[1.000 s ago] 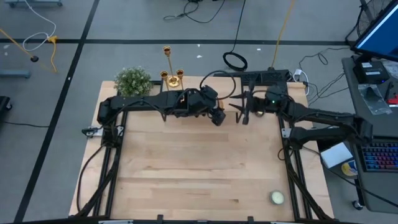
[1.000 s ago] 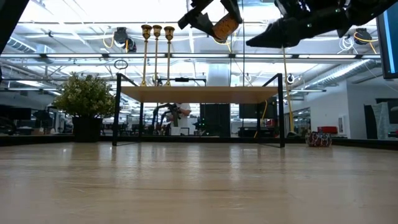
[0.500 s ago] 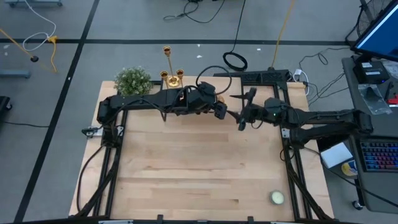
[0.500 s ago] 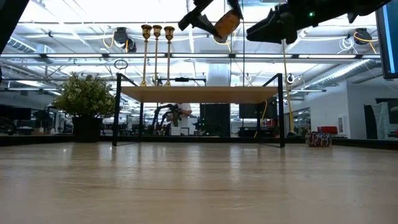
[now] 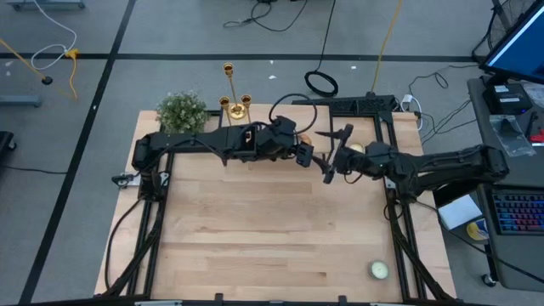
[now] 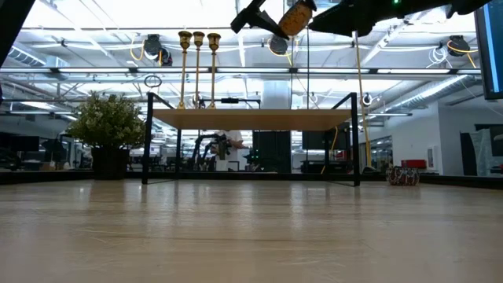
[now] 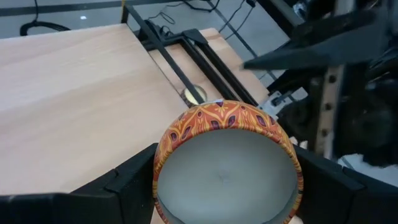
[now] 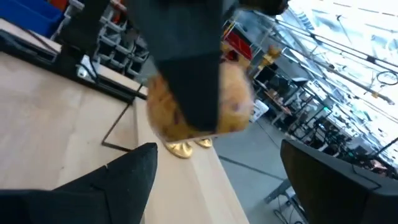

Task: Pick & Place candle stick holders
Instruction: Put the orange patterned scented candle on the shelf

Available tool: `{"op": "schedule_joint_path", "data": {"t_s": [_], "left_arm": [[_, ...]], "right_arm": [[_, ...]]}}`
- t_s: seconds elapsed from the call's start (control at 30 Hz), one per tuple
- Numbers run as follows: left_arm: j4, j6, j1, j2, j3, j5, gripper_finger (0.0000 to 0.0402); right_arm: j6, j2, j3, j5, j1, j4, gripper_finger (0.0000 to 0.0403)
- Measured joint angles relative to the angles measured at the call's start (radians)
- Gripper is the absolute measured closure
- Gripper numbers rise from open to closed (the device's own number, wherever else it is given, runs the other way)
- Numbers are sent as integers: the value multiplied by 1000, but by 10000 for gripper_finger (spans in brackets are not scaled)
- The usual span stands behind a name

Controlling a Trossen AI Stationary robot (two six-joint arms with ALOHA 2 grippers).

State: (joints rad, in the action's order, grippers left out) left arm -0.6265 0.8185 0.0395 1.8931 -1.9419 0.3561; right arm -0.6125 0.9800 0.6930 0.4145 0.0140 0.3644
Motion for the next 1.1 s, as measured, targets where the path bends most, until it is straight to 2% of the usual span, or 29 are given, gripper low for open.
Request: {"op": "schedule_joint_path", "data": {"t_s": [0.17, 0.4, 0.7, 0.87, 1.1], "left_arm": [[42, 3, -11, 0, 0, 1, 109], [16, 7, -22, -1, 0, 11, 109], [-2, 18, -23, -1, 0, 10, 109], [-4, 15, -23, -1, 0, -34, 109], [-5, 15, -23, 5, 0, -42, 109]], "right_arm": [[-1, 51, 8, 1, -19, 50, 69], [-30, 109, 61, -7, -25, 49, 69], [-64, 115, 66, -31, -25, 51, 69], [-81, 115, 66, -70, -25, 50, 69], [-88, 115, 66, -79, -25, 48, 69]]}}
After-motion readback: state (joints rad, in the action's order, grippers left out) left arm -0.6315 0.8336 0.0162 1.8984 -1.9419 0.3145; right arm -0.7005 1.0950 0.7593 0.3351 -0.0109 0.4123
